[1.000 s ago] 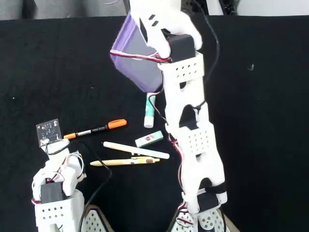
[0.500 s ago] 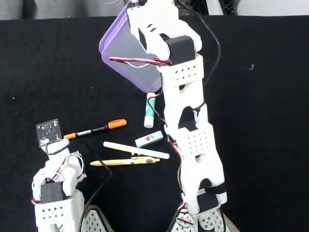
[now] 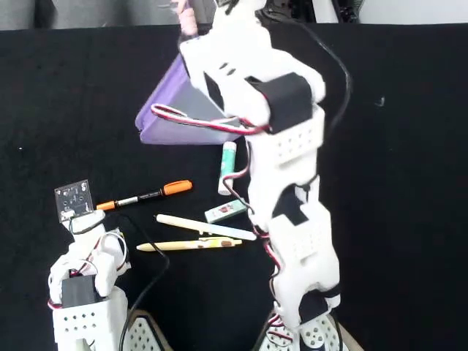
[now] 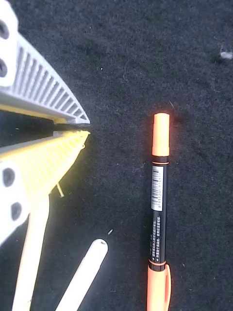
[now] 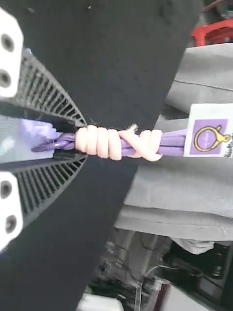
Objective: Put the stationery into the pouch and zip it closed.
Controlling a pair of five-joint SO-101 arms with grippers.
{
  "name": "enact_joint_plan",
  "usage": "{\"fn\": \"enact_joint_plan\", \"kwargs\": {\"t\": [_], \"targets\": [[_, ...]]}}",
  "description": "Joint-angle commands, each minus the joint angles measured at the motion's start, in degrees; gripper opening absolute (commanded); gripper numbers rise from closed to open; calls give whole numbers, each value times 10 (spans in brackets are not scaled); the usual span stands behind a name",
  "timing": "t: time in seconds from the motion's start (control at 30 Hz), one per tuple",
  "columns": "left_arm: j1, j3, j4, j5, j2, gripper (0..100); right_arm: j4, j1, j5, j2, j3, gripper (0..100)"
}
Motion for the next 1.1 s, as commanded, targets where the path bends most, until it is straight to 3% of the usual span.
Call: {"fn": "enact_joint_plan", "kwargs": {"t": [0.0,0.17,0.37,0.87,1.07], "targets": [[2,13,2,3,3,30,24,5,83,-60,-7,11],[2,13,2,3,3,30,24,5,128,-80,-7,11],[2,13,2,3,3,30,25,5,130,-115,39,11],[2,13,2,3,3,30,20,4,127,-428,550,11],[2,13,2,3,3,30,19,-74,131,-524,698,11]]}}
